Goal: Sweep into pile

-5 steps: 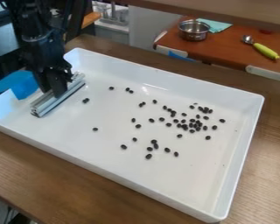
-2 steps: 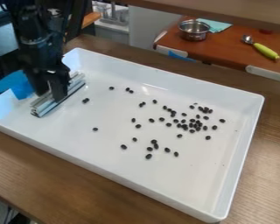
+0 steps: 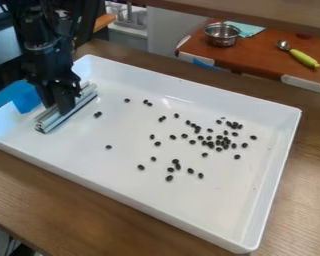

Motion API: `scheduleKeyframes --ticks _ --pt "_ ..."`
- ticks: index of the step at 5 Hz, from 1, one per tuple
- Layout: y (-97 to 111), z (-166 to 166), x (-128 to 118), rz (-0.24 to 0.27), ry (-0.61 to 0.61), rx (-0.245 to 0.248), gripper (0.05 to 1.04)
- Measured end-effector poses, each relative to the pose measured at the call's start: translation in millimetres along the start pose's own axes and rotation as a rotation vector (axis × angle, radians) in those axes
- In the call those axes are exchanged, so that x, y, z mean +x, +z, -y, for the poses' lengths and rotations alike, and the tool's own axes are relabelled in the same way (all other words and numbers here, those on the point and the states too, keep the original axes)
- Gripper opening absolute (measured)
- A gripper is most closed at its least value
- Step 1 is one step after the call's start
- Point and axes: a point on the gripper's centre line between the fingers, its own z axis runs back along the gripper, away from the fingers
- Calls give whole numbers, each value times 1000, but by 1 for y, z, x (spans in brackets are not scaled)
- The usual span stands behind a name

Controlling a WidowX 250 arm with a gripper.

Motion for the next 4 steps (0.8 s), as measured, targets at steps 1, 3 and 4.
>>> scheduleKeyframes --ticks 1,3,4 --pt "-1 4 1 0 -5 6 343" --pt "0 34 -5 -55 19 -50 343" --pt "4 59 -9 -83 3 -78 343"
